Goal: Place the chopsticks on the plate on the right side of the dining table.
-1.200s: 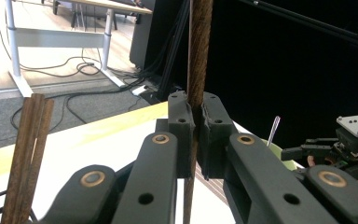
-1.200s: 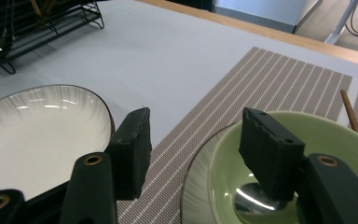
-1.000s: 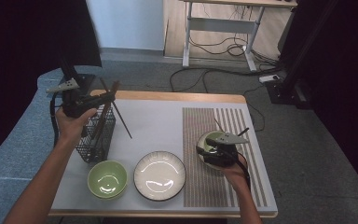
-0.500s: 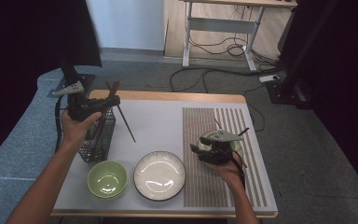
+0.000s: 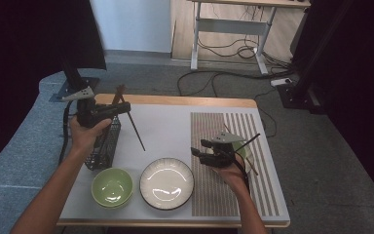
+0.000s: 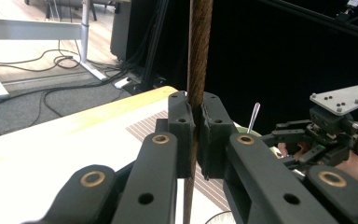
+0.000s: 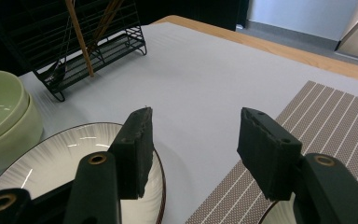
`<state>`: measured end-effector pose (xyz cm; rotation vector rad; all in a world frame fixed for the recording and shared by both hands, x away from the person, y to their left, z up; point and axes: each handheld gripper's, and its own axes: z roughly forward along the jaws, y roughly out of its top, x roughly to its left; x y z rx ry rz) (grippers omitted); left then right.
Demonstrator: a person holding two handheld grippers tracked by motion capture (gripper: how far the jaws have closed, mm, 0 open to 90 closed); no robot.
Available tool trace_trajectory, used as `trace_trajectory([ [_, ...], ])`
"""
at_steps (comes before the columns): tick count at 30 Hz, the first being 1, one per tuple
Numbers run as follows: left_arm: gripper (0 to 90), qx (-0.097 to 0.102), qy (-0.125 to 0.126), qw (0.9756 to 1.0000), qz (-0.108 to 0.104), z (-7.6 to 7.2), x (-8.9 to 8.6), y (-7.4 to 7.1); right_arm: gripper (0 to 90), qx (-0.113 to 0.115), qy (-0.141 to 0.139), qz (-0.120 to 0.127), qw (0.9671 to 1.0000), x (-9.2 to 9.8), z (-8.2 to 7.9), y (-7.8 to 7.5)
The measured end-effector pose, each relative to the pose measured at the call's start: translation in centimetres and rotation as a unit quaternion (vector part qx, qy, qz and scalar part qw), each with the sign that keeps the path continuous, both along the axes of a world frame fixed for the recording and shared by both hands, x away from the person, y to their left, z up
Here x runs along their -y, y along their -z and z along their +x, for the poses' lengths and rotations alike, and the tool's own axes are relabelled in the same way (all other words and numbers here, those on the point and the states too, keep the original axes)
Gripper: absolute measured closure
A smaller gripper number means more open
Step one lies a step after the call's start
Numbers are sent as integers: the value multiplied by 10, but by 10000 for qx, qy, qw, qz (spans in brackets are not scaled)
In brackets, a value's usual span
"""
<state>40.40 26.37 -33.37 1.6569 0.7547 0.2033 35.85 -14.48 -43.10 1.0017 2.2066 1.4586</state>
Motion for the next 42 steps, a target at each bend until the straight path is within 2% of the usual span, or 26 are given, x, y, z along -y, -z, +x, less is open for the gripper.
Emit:
trace_trajectory([
  [9,846,18,-90,9999,-70,-3,0,-1,449,62,-132,35,9999,-8,11,-6],
  [15,846,14,-122,9999,-84,-4,8,3,441,-3,-334,181,9993,-15,17,-5],
  [19,846,-40,-176,9998,107,-2,14,7,441,-12,-427,105,9990,-18,20,-6],
  [24,846,-71,-236,9997,28,-2,16,10,444,39,-512,40,9987,-26,19,-10],
  [27,846,-96,-236,9997,51,-3,17,12,444,58,-546,28,9985,-29,19,-11],
  [30,846,-93,-201,9997,81,-4,17,13,445,70,-577,18,9983,-36,20,-12],
  [33,846,-128,-182,9998,-14,-5,15,15,449,93,-658,-26,9978,-50,21,-13],
  [36,846,-137,-162,9998,-17,-5,15,16,450,105,-758,-69,9970,-57,22,-13],
  [42,846,-166,-91,9998,-49,-3,21,18,456,108,-841,-93,9964,-72,23,-15],
])
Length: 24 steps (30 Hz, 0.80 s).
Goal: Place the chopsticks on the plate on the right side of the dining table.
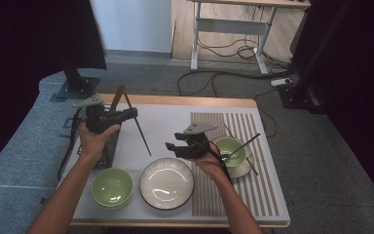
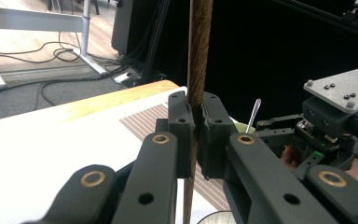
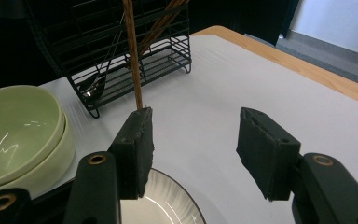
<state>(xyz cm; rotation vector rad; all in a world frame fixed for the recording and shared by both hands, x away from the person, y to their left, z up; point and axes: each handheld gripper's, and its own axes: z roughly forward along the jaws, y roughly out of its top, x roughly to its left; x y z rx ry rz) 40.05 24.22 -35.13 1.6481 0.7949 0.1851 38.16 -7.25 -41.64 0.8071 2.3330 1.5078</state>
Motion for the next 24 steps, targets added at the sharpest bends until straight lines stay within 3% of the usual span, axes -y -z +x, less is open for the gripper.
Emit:
trace_trajectory([
  [7,846,-30,26,10000,-73,0,7,0,466,37,-47,24,10000,-3,-2,-4],
  [24,846,-21,194,9998,23,-5,23,6,501,102,-181,13,9998,-25,1,-7],
])
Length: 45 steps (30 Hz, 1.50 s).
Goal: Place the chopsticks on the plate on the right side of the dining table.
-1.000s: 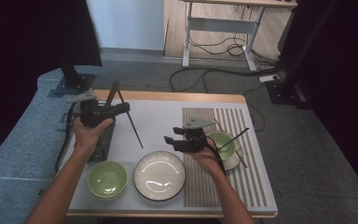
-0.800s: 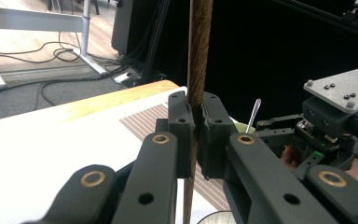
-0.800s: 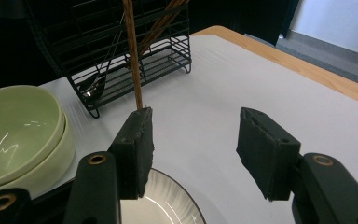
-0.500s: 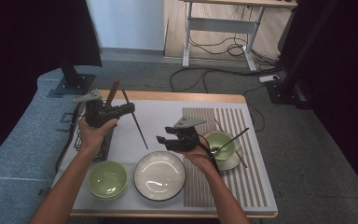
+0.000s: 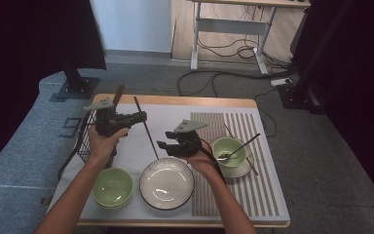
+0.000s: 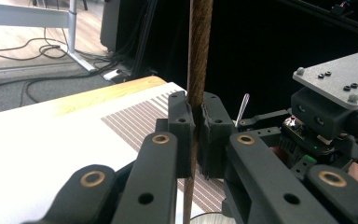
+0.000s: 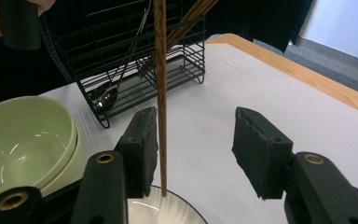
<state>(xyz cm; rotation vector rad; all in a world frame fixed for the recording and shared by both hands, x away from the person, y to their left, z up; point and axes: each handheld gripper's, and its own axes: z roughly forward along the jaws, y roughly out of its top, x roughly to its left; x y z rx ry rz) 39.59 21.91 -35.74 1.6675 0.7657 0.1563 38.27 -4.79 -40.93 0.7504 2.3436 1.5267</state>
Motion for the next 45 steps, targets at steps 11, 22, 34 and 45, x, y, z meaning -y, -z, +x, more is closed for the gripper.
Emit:
trace_trajectory([
  [11,845,-46,89,9999,49,-2,6,4,519,34,24,2,10000,-8,-1,3],
  [22,845,-114,135,9998,37,-1,12,8,532,39,38,139,9999,-15,-2,5],
  [34,843,-127,188,9996,141,-3,15,11,679,-20,338,142,9993,-23,0,11],
  [45,835,-178,245,9993,196,-3,18,13,809,39,403,194,9990,-20,0,8],
])
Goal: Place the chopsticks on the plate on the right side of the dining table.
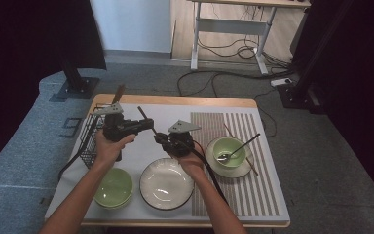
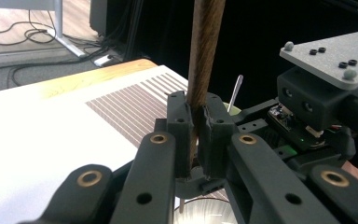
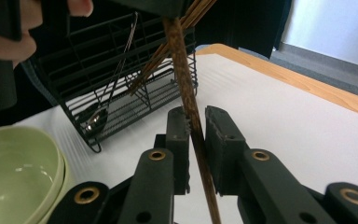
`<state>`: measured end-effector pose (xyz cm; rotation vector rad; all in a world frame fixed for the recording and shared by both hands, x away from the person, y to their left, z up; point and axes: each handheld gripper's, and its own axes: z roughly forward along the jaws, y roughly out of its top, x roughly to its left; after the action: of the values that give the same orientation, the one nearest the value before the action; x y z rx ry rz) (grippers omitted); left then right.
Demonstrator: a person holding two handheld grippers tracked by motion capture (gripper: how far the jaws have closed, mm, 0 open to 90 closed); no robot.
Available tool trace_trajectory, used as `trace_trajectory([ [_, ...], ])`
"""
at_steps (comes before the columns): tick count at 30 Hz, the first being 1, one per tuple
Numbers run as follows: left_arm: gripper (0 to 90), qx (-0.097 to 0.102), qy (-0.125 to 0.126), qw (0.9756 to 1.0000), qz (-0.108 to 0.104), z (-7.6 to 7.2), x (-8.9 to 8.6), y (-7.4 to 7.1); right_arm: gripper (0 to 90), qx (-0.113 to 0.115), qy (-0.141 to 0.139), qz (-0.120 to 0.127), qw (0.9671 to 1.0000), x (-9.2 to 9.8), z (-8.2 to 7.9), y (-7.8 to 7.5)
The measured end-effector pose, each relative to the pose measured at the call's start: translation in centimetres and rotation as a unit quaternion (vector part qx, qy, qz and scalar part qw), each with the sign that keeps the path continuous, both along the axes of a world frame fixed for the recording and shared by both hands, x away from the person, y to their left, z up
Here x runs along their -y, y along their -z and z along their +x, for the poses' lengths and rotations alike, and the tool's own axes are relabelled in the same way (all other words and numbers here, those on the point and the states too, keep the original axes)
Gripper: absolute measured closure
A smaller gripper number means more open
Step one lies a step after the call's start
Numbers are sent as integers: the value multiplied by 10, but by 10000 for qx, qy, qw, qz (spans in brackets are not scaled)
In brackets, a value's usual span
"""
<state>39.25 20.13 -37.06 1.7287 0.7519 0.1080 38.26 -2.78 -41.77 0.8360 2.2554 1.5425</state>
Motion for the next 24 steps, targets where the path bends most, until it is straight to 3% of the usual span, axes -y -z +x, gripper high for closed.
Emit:
trace_trajectory([
  [3,822,-12,30,10000,-2,1,1,1,830,66,-72,-125,9999,-1,-1,0],
  [5,737,9,2,10000,26,0,1,1,846,68,-96,-117,9999,0,-1,-1],
  [6,737,34,-17,10000,29,-1,1,1,846,68,-96,-117,9999,0,-1,-1],
  [8,633,160,-108,9998,29,-4,-3,-2,847,27,6,-12,10000,7,2,-3],
  [12,557,296,-45,9995,119,-6,-6,-3,847,22,155,93,9998,20,6,-7],
  [20,503,414,-11,9988,248,-8,-3,2,847,97,350,292,9989,37,9,-21],
  [24,496,342,-31,9991,240,-7,-2,5,847,110,406,394,9983,42,11,-27],
])
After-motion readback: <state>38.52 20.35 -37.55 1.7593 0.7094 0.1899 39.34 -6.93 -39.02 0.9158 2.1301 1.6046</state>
